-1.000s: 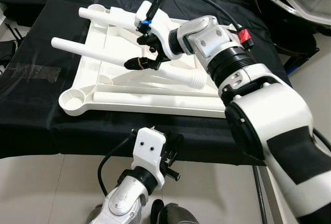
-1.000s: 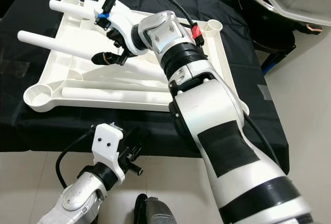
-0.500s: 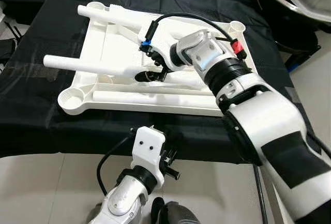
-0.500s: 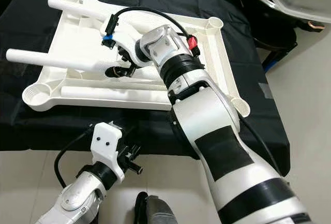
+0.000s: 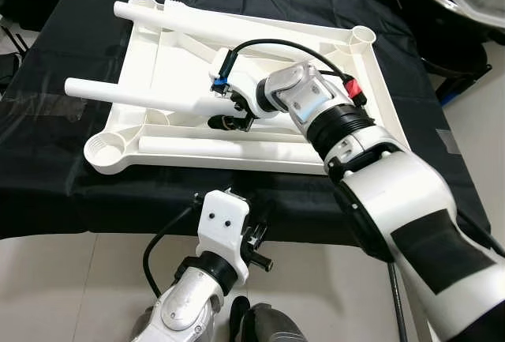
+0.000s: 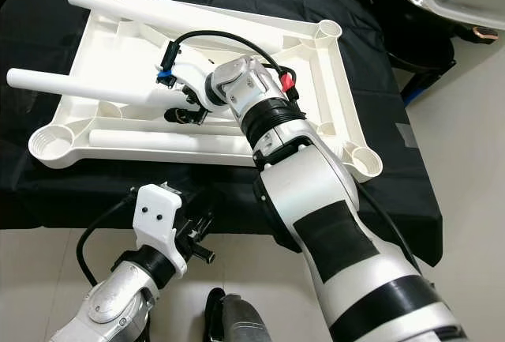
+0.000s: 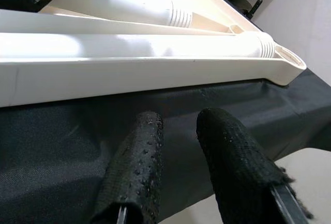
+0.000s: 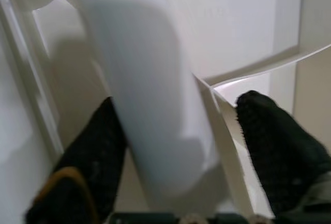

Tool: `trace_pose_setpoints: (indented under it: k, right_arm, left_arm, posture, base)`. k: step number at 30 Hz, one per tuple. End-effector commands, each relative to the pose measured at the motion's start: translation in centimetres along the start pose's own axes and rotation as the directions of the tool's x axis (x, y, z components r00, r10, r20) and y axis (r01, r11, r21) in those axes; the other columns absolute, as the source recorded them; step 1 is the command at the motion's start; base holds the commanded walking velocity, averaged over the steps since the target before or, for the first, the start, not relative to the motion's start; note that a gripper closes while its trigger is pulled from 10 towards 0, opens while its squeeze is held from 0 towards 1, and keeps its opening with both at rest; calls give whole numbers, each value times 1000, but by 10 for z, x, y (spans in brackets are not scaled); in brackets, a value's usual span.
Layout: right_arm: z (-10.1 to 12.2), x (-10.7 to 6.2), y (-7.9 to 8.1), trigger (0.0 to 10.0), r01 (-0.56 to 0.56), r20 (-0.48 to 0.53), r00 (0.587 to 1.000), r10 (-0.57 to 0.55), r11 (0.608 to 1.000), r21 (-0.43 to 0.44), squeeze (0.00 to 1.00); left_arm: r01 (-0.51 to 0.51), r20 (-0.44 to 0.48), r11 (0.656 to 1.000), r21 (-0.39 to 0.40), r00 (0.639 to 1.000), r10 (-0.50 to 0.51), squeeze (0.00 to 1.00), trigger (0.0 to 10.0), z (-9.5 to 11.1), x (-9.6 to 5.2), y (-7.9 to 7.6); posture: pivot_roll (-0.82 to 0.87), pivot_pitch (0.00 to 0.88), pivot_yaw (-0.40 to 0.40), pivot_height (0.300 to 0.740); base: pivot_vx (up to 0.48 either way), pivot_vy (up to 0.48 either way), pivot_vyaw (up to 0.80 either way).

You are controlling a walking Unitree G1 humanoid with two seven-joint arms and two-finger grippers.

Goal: Building children table

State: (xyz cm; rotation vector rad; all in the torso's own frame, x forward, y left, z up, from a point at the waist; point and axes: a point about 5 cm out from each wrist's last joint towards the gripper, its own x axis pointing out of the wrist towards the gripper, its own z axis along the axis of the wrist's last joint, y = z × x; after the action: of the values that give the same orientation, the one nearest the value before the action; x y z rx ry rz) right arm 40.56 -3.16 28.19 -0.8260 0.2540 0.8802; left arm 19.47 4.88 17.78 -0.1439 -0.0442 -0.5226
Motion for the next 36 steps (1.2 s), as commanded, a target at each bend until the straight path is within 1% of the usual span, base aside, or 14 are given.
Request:
trace_pose_setpoints:
  k: [1,11,14,16,19,21,23,25,26,27,29,30,32,36]
  right_arm:
    - [-25,10,15,0,-66,-80,994,70,997,50,0]
    - [-11,8,9,0,-15,0,1000,15,997,74,0]
    - [15,2,3,0,-22,172,985,-2,991,136,0]
    - [37,-9,-8,0,-2,310,949,-59,981,192,0]
    - [66,-34,-31,0,47,474,857,-204,946,322,0]
    - [66,-34,-31,0,47,474,857,-204,946,322,0]
    - [78,-51,-45,0,62,543,790,-283,919,389,0]
    - [78,-51,-45,0,62,543,790,-283,919,389,0]
    - [85,-64,-55,0,68,588,735,-338,899,432,0]
    - [85,-64,-55,0,68,588,735,-338,899,432,0]
    - [90,-87,-71,0,52,653,614,-443,848,527,0]
    - [90,-87,-71,0,52,653,614,-443,848,527,0]
    - [79,-94,-78,0,55,659,549,-514,809,585,0]
    - [66,-92,-79,0,63,641,523,-562,775,628,0]
  left_arm:
    - [65,25,994,-84,998,-63,0,10000,6,-1,-22]
    - [47,27,997,-66,999,-46,0,10000,6,2,-16]
    - [37,27,998,-58,999,-36,0,10000,5,5,-13]
    - [29,29,998,-52,999,-28,0,10000,4,7,-9]
    - [13,37,999,-37,999,-12,0,10000,4,11,-2]
    - [13,37,999,-37,999,-12,0,10000,4,11,-2]
    - [3,43,1000,-29,999,-2,0,10000,3,16,3]
    - [3,43,1000,-29,999,-2,0,10000,3,16,3]
    - [-6,45,1000,-22,999,7,0,10000,4,19,7]
    - [-6,45,1000,-22,999,7,0,10000,4,19,7]
    - [-67,37,998,11,997,66,0,10000,5,28,21]
    - [-67,37,998,11,997,66,0,10000,5,28,21]
    - [-121,48,991,64,992,118,0,10000,11,34,36]
    - [-141,65,985,100,989,135,0,10000,18,39,46]
  posture:
    - [11,324,-232,740]
    - [17,302,-225,740]
    - [24,283,-223,740]
    - [26,264,-217,740]
    - [32,236,-202,740]
    - [32,236,-202,740]
    - [36,204,-188,740]
    - [36,204,-188,740]
    - [41,185,-180,740]
    - [41,185,-180,740]
    - [57,147,-177,740]
    - [57,147,-177,740]
    - [69,124,-167,740]
    - [80,109,-156,740]
  base:
    - [0,0,0]
    - [0,0,0]
    - [0,0,0]
    - [0,0,0]
    - [0,0,0]
    - [0,0,0]
    - [0,0,0]
    - [0,0,0]
    - [0,0,0]
    - [0,0,0]
    - [0,0,0]
    - [0,0,0]
    - [0,0,0]
    - [0,0,0]
